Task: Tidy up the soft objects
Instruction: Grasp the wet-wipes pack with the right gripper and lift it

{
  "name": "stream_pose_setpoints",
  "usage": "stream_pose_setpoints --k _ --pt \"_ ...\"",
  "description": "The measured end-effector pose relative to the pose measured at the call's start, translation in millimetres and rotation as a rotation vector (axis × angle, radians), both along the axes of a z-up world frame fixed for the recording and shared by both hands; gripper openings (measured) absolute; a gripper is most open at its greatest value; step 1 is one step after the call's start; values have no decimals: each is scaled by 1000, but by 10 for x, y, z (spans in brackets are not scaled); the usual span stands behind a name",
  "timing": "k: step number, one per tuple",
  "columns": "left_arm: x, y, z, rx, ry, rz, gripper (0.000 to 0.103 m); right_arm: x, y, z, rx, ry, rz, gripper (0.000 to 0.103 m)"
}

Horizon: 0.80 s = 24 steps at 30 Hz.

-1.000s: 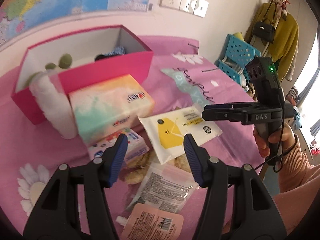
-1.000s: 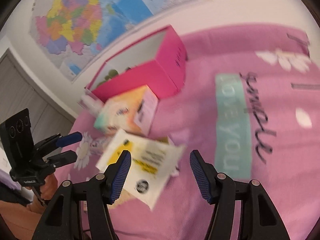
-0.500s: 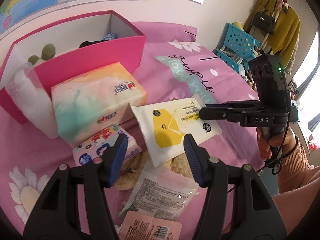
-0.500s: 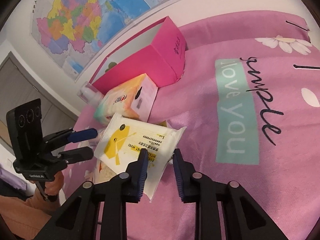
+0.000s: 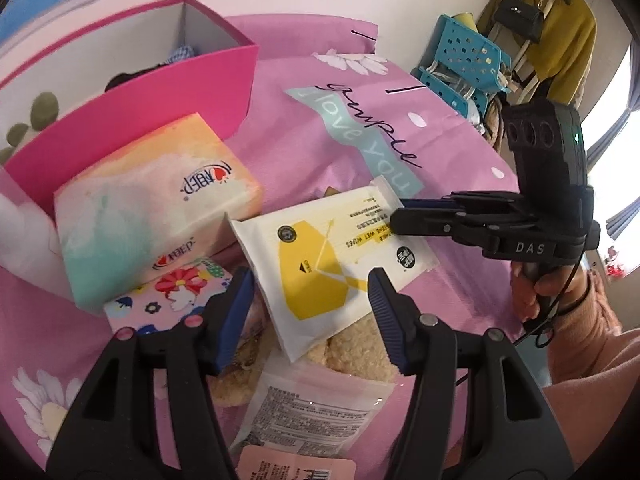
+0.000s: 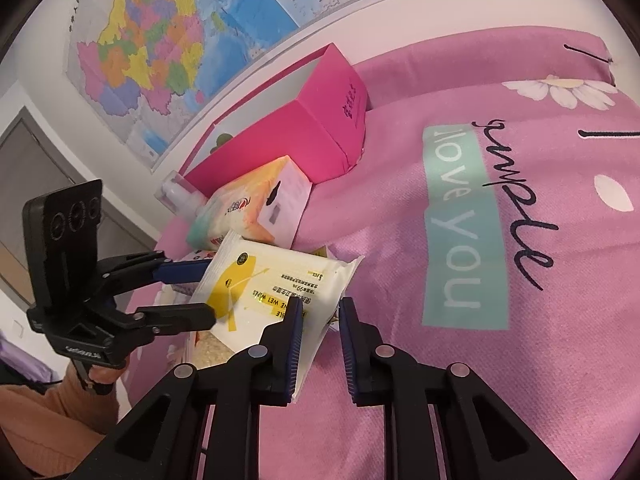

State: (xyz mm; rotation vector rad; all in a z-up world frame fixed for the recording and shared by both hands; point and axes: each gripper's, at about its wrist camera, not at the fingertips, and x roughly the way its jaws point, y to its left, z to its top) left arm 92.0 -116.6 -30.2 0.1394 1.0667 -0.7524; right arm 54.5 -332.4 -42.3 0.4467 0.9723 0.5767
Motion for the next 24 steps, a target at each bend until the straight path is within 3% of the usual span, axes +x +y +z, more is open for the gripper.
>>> stream_pose_setpoints --k 9,14,18,24 --pt "33 24 1 -50 60 4 61 -11 -33 -18 31 0 -8 18" --pt "3 82 46 -84 53 28 51 -26 -39 15 40 -5 -20 15" --pt "-32 156 133 -110 41 57 48 -29 -67 62 47 -14 -27 14" --pt "-51 269 442 -140 -40 106 48 -20 -17 305 46 -68 -8 13"
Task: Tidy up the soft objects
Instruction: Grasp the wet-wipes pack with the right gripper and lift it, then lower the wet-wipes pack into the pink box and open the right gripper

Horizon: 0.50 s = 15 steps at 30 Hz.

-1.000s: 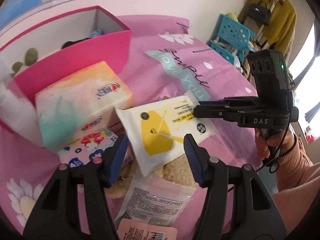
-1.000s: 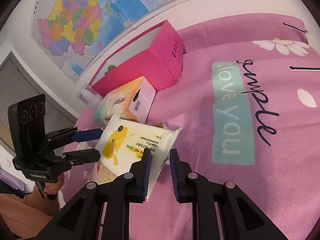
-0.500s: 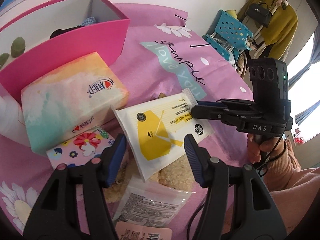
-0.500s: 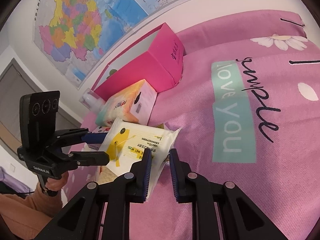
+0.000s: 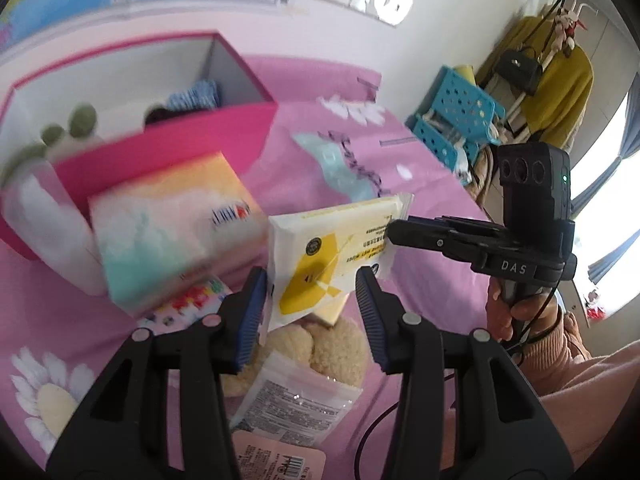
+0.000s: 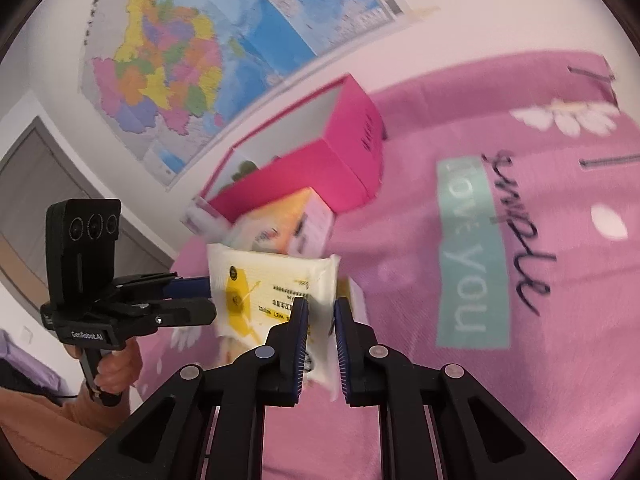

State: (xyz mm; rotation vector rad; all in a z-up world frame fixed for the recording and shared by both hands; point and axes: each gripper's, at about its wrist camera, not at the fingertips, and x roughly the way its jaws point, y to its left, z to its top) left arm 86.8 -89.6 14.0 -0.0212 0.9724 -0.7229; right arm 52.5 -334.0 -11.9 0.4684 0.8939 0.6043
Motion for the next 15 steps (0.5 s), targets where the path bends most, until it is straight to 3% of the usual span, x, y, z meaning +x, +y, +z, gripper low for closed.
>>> stream_pose_setpoints --k 8,15 --pt "288 144 432 -4 -109 94 48 355 170 521 -40 -140 42 13" --pt "825 232 582 34 -122 197 48 898 370 911 -38 -220 60 13"
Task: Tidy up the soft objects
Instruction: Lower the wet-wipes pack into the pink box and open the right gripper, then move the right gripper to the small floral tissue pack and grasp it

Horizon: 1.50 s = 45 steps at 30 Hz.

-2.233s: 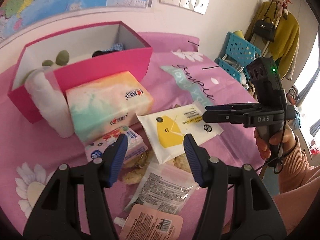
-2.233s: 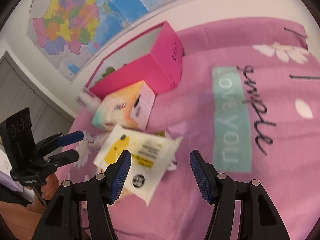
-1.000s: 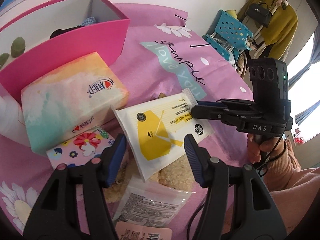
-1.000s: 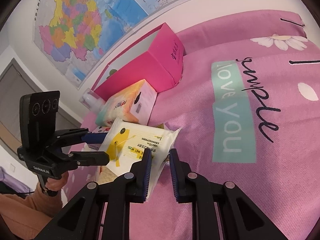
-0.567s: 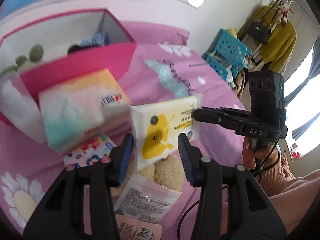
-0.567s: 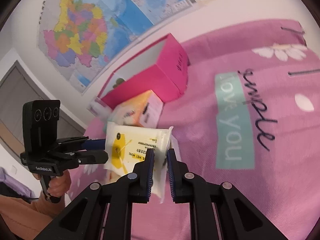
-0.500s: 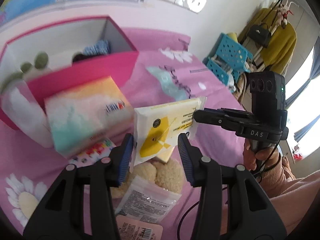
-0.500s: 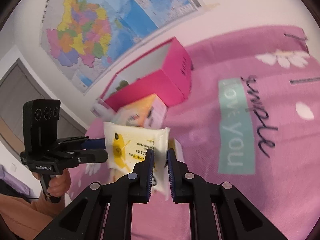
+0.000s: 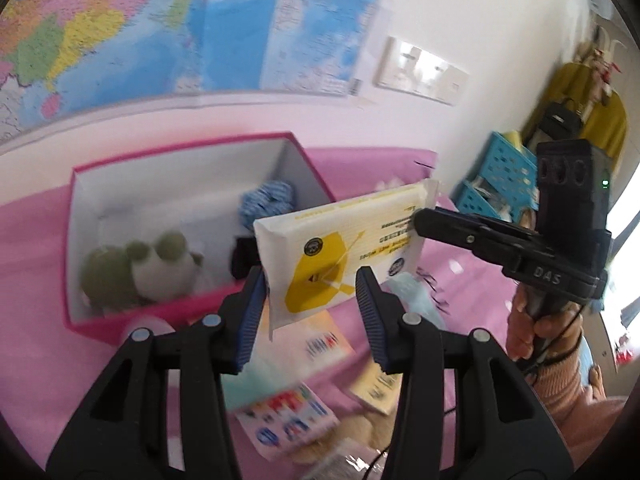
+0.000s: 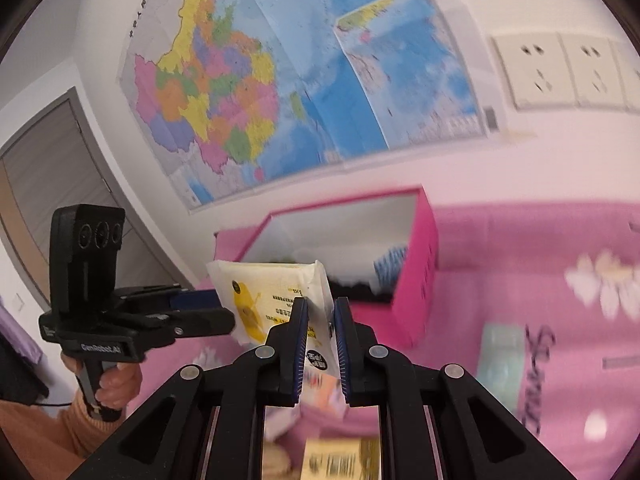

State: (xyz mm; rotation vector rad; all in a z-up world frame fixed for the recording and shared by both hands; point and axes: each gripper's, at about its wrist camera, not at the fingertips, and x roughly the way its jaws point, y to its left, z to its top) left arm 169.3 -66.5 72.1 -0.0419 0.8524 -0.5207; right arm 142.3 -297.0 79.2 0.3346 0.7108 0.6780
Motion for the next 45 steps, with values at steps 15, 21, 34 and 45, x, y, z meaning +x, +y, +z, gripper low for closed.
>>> stream_pose_setpoints --k 15,21,34,45 --pt "848 37 -280 79 134 128 48 1004 371 -208 -72 98 -29 13" --pt "928 34 -319 80 141 165 48 1155 393 -335 -120 122 -96 22" --pt "40 5 -27 72 -72 15 49 645 219 -222 -95 53 -55 29" --pt "-710 131 -121 33 -94 -55 50 -30 96 -191 -22 65 72 41"
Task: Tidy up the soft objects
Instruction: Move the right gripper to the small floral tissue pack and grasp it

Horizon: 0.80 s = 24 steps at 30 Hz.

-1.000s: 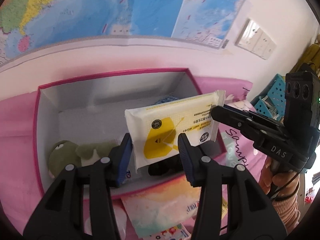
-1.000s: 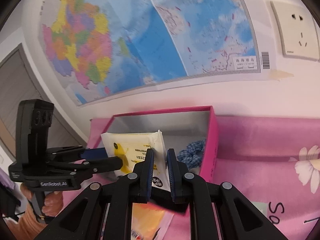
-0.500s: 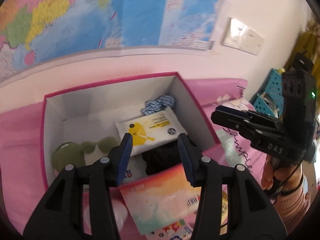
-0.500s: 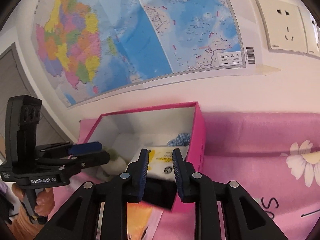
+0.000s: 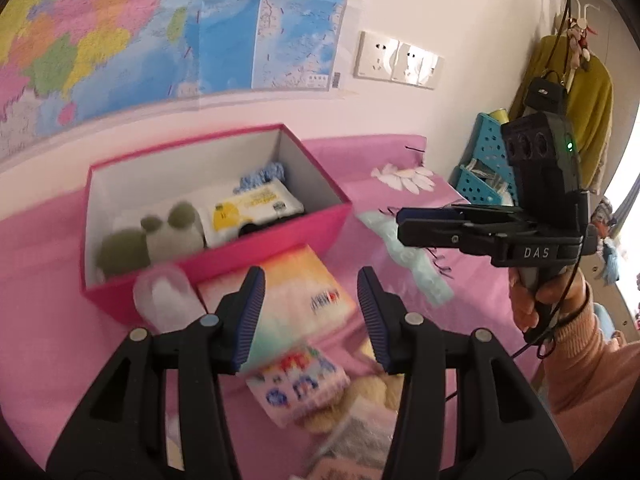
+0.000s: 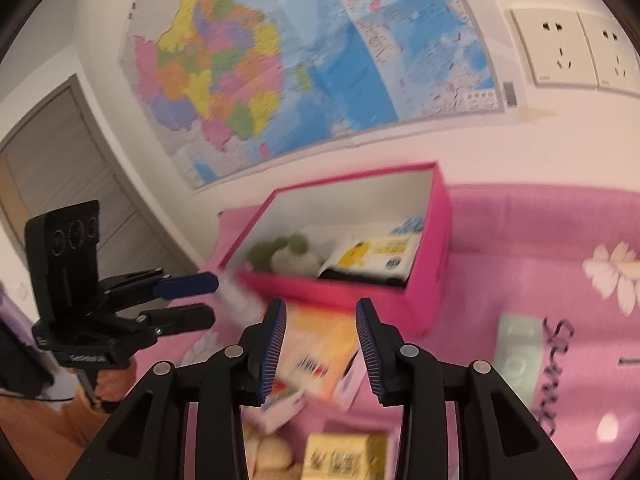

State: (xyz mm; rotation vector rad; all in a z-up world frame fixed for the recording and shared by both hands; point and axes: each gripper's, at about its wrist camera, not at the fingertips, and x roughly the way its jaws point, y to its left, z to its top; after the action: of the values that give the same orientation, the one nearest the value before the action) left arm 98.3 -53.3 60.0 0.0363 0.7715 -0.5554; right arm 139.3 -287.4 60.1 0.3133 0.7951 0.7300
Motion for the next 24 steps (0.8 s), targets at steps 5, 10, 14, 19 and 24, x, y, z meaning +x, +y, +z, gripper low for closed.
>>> stream_pose_setpoints --k 5,10,14,19,24 --pt "-228 156 -224 11 39 35 50 -266 130 -152 -6 45 75 42" --pt "-306 290 -526 9 122 79 50 -388 295 -361 1 102 123 42" --pt "-304 371 -760 -4 195 111 50 -384 428 -529 14 153 142 42" --pt "-307 390 -896 -45 243 103 50 -382 586 -720 14 206 165 42" --pt "-295 332 -993 -54 272 88 50 -366 673 -832 19 235 168 42"
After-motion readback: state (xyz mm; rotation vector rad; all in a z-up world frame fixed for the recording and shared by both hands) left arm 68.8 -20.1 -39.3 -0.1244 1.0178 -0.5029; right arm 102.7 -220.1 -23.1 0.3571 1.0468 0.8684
